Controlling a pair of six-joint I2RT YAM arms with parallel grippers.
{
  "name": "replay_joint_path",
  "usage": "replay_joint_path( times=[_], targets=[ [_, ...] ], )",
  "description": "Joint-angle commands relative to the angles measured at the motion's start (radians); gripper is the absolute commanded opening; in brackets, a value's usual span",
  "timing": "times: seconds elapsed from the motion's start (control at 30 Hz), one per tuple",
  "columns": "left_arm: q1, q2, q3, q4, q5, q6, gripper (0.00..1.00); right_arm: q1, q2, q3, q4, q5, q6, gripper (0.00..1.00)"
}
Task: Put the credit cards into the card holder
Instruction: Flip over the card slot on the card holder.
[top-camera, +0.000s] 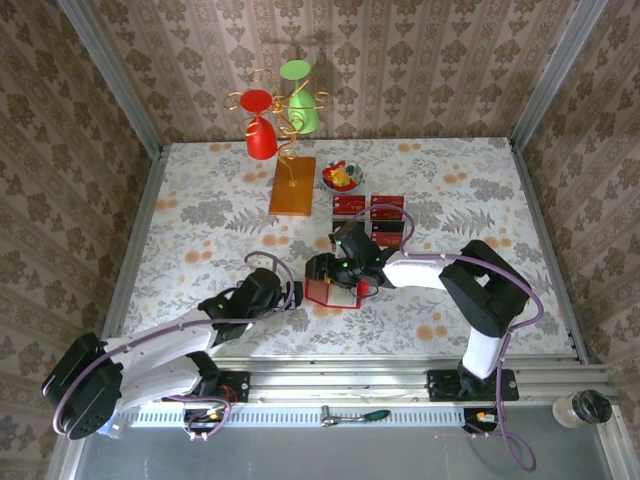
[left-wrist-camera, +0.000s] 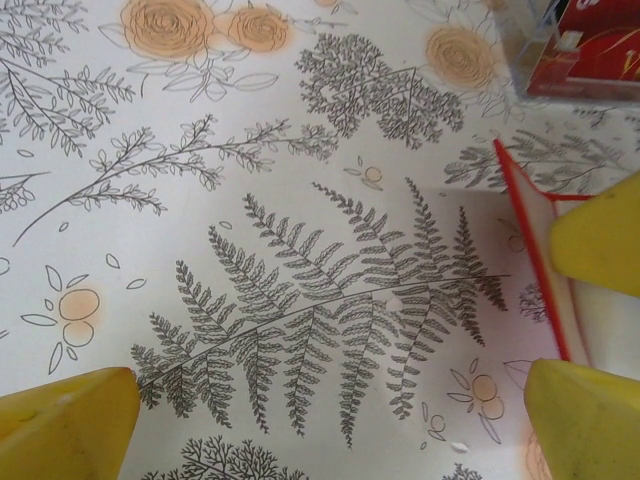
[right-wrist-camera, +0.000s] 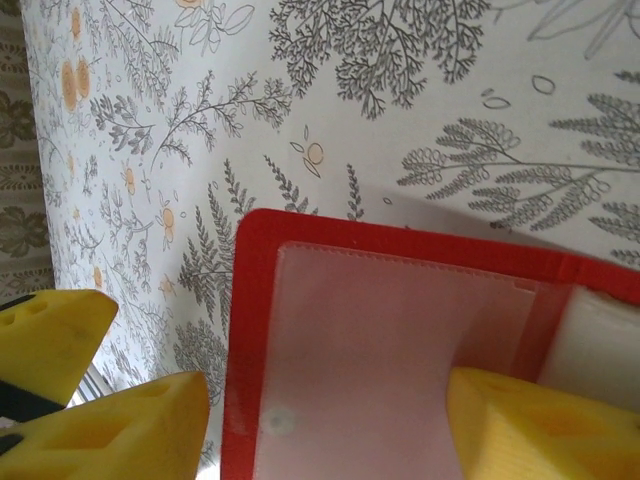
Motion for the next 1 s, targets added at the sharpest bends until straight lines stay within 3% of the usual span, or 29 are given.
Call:
replay_joint_path(
  times=[0.0, 0.07, 0.23, 0.4, 0.5, 0.97],
  targets=[
    [0.006, 0.014, 0.023, 0.016, 0.005, -0.004, 1.00, -0.008, -0.031, -0.029, 0.010, 0.004, -0.006, 0.58],
    [0.007, 0.016, 0.024, 0.017, 0.004, -0.003, 1.00, -0.007, -0.038, -0.040, 0.017, 0.003, -0.002, 0.49],
    [0.008, 0.020, 0.023, 0.017, 0.003, 0.002, 1.00, -0.009, -0.052, -0.057, 0.027, 0.003, 0.002, 0.41],
    [0.011, 0.034, 0.027, 0.022, 0.009, 0.009, 1.00, -0.015, -0.033, -0.043, 0.014, -0.001, -0.006, 0.18],
    [0.014, 0.048, 0.039, 0.027, 0.016, 0.022, 1.00, -0.016, -0.012, -0.022, 0.008, -0.013, -0.012, 0.09],
    [0.026, 0.169, 0.113, 0.060, 0.051, 0.078, 1.00, -0.018, 0.040, -0.001, -0.004, -0.028, -0.017, 0.08]
  ],
)
